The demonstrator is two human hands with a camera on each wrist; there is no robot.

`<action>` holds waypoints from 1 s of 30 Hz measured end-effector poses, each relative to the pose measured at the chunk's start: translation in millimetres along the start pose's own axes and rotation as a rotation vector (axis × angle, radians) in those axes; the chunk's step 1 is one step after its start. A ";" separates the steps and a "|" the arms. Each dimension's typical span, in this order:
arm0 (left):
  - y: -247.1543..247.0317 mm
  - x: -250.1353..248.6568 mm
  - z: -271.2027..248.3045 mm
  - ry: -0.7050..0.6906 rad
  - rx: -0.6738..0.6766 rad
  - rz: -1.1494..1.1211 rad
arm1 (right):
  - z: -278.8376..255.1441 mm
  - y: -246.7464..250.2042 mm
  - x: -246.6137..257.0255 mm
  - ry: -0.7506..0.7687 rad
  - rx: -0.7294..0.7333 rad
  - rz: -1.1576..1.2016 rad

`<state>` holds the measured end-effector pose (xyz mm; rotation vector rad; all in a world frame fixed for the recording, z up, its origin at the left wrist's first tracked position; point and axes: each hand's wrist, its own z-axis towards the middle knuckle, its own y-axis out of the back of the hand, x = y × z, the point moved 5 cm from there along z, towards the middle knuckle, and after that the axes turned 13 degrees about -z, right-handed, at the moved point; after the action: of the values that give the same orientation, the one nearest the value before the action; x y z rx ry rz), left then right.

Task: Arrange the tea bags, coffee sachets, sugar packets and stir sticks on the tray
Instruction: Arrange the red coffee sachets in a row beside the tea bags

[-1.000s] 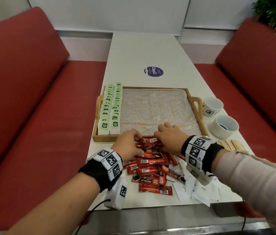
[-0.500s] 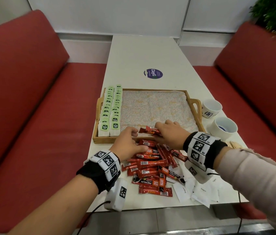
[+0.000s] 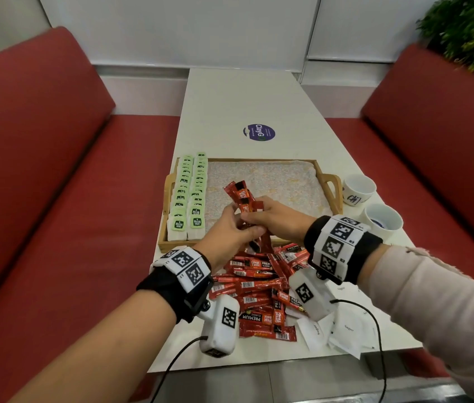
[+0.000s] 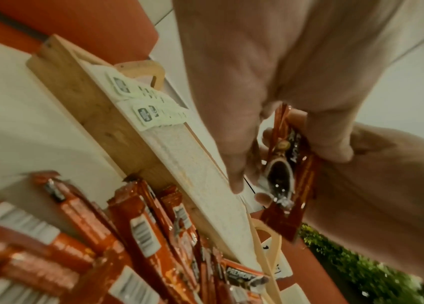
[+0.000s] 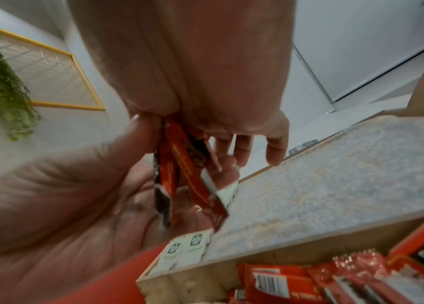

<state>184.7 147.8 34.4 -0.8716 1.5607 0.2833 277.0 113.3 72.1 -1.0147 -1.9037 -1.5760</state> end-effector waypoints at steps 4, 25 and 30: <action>5.8 0.6 1.4 0.006 -0.003 -0.080 | 5.6 -8.4 -2.5 -0.032 -0.018 -0.005; 5.4 -18.1 7.1 0.014 -0.023 -0.078 | 12.0 0.9 -6.5 0.060 0.022 -0.005; 8.5 -17.0 11.8 -0.025 -0.156 -0.084 | 8.4 17.1 -9.9 0.003 -0.074 0.043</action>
<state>187.0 167.3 45.3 -1.0485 1.4887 0.3576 297.2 120.2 73.4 -1.0767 -1.8215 -1.6328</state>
